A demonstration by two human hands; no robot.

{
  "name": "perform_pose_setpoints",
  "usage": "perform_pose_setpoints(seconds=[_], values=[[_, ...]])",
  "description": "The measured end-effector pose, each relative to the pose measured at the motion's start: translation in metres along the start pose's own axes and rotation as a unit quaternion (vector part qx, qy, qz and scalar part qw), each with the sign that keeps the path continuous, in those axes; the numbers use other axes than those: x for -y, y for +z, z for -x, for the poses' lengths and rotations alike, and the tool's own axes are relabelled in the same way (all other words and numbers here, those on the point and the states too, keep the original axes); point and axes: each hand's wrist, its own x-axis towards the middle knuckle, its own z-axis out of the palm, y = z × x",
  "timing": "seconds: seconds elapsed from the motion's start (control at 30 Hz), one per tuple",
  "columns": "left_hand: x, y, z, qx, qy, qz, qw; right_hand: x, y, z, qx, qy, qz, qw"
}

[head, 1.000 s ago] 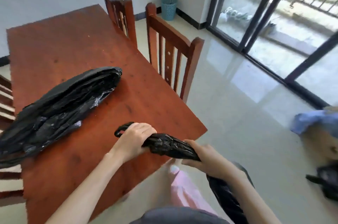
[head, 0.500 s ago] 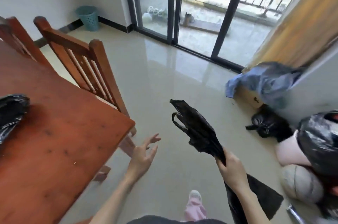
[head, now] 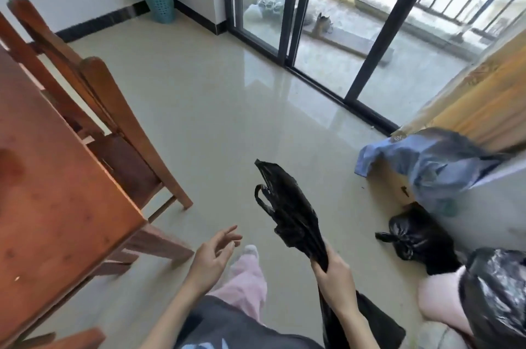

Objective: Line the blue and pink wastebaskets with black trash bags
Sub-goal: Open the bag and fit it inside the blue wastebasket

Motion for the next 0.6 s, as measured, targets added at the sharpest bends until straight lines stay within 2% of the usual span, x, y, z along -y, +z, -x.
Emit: perform_pose_setpoints(seconds=[0.2,0.43,0.6], values=[[-0.031,0.004,-0.117,-0.024,-0.034,0.052,0.998,0.023,-0.016,-0.142,0.037,-0.028,0.024,0.999],[-0.142,-0.016,-0.274,-0.051,0.013,0.078,0.996,0.072,-0.060,-0.295,0.017,-0.042,0.049,0.998],[-0.179,-0.026,-0.372,-0.068,0.011,0.083,0.994,0.107,-0.071,-0.412,0.025,-0.051,0.056,0.997]])
